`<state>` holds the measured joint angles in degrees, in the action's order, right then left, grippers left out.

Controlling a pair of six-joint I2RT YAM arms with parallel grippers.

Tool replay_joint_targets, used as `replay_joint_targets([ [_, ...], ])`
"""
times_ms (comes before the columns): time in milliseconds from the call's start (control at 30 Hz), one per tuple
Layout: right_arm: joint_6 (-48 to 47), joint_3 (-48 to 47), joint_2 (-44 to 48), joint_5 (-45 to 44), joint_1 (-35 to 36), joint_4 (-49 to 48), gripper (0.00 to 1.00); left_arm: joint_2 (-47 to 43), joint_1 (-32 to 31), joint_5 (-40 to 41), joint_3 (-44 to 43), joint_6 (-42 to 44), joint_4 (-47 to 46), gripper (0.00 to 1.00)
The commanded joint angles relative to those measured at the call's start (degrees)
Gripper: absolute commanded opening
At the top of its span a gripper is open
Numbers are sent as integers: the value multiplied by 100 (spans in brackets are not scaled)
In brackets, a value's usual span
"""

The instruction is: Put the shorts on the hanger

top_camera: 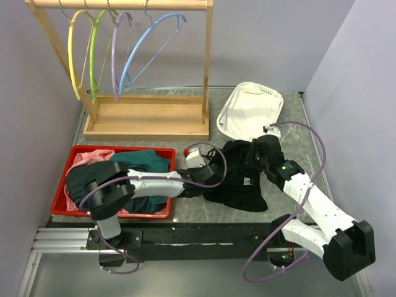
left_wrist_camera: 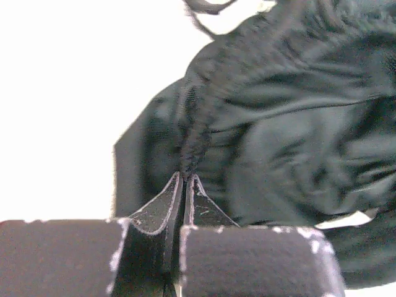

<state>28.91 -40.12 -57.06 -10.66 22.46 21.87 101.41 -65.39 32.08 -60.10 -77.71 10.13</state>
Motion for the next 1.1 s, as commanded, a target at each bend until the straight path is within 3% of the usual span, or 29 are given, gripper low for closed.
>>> replay_joint_targets([
  [0,19,-22,90,-16,-49,-183,46,-779,-18,975,428,-51,858,1],
  [167,10,-31,-121,151,-40,-305,52,-1499,-18,1608,525,335,1333,1],
  [400,-95,-110,-507,239,-31,-482,54,-1993,-18,1618,613,1249,1026,1],
  [800,-236,-1033,-1510,-780,-31,-324,45,-2028,-18,1635,420,1329,1315,1],
  [900,-236,-1278,-1598,-754,-31,-245,38,-2098,-9,1679,332,1364,1491,1],
  [1067,-306,-1639,-1669,-596,-31,10,3,-2414,-1,1601,-10,1890,1474,3],
])
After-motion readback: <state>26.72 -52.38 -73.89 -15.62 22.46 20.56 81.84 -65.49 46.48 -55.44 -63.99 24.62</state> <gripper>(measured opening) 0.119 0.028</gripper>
